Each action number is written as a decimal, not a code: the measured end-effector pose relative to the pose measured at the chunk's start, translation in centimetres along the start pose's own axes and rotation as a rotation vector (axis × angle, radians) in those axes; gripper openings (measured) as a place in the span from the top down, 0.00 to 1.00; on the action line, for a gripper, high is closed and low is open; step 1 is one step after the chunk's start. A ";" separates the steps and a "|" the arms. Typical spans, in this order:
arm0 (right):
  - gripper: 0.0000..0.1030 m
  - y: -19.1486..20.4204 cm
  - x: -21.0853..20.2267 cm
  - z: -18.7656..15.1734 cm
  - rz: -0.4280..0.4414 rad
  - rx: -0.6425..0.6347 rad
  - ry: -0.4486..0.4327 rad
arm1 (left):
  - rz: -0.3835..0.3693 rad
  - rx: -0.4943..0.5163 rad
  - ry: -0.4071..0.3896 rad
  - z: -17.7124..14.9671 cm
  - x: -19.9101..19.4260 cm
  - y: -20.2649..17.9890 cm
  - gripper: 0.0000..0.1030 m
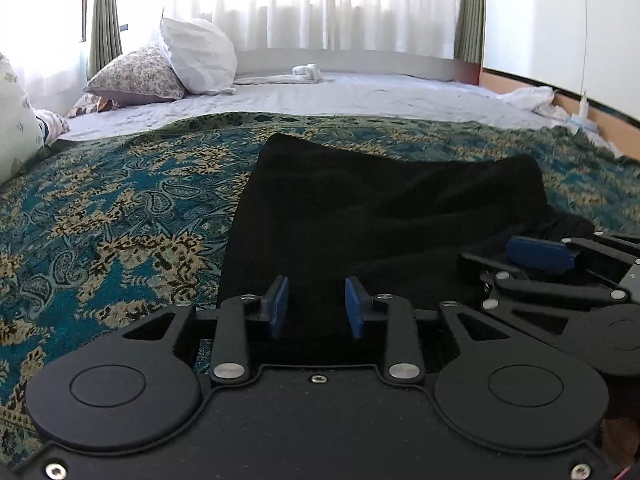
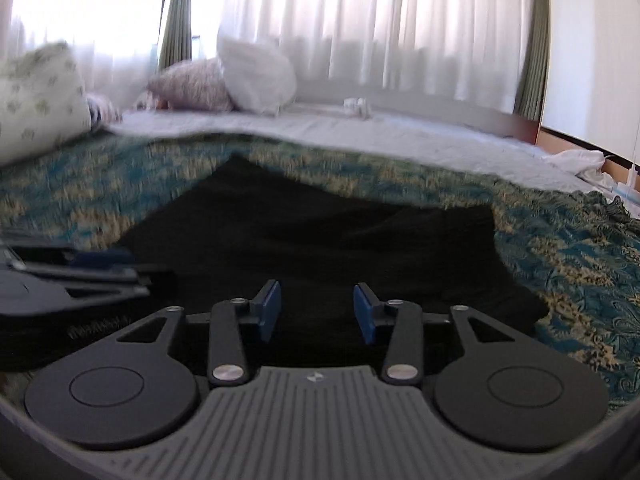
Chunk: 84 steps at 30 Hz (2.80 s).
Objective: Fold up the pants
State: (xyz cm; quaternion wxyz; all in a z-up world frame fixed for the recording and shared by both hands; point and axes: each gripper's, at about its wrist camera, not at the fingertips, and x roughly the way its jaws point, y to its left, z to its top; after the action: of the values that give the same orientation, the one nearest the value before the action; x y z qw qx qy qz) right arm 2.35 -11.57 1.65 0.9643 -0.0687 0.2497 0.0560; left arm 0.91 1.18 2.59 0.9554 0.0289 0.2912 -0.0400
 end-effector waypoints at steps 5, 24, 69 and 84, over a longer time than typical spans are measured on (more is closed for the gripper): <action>0.49 -1.9 0.3 -0.6 -0.096 0.010 0.029 | 0.020 0.047 -0.014 -0.4 0.2 -0.5 0.70; 0.35 -4.6 -2.0 -1.2 -0.117 0.052 -0.053 | 0.002 -0.031 0.012 0.4 -0.7 -0.3 0.63; 0.00 -4.7 -2.0 -5.1 -0.077 0.092 0.072 | 0.091 -0.053 0.077 -3.1 -1.0 -0.8 0.00; 0.00 -4.6 -2.0 -5.1 -0.077 0.089 0.070 | 0.082 -0.059 0.084 -3.0 -0.9 -0.6 0.00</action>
State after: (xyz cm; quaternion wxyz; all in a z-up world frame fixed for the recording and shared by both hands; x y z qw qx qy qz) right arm -1.12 -17.10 -1.31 0.9584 -0.0371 0.2828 0.0051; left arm -1.55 0.92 0.56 0.9435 0.0142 0.3309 0.0091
